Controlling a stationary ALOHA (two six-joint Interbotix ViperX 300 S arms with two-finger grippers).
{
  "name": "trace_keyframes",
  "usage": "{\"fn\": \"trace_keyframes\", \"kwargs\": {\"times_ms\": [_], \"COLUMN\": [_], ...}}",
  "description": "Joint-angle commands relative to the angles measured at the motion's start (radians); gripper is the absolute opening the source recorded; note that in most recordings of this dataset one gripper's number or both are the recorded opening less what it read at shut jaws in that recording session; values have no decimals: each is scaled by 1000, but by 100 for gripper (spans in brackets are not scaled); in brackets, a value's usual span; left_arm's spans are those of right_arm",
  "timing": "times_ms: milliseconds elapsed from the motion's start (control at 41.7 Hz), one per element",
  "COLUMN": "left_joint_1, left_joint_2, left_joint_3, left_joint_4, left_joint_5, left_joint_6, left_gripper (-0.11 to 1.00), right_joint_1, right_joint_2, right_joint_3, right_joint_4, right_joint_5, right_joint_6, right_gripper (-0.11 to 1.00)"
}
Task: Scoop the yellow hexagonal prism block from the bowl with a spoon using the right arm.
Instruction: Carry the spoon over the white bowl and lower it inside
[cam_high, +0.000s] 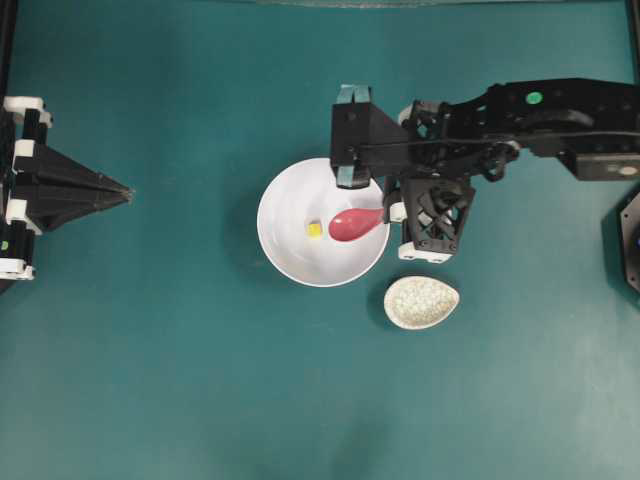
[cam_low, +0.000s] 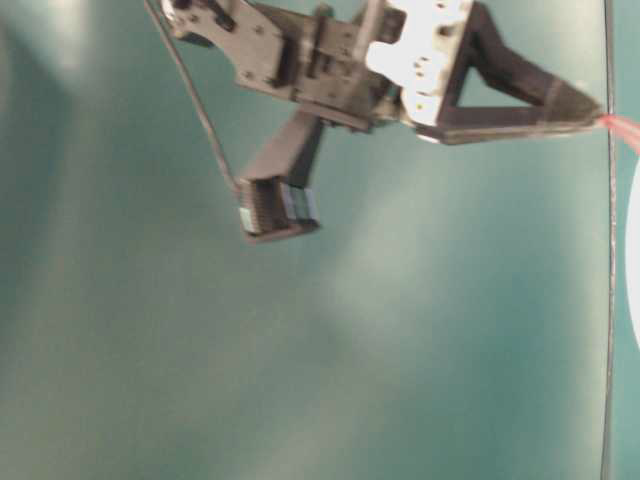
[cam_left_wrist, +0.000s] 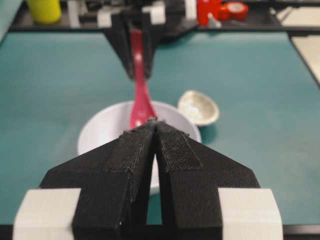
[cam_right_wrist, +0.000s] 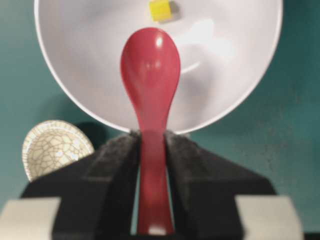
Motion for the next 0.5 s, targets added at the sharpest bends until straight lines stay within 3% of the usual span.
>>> {"fn": "trace_keyframes", "kwargs": {"times_ms": [0, 480], "left_joint_1": [-2, -2], "left_joint_2": [8, 8], "left_joint_3": [-9, -9], "left_joint_4": [2, 2], "left_joint_5": [-14, -46], "left_joint_6": [2, 2], "left_gripper": [1, 1], "right_joint_1": [2, 2], "right_joint_2": [-3, 48], "right_joint_3": [-21, -20], "right_joint_4": [-2, -3], "right_joint_5": [-9, -109], "right_joint_6": [0, -12], "right_gripper": [23, 23]}}
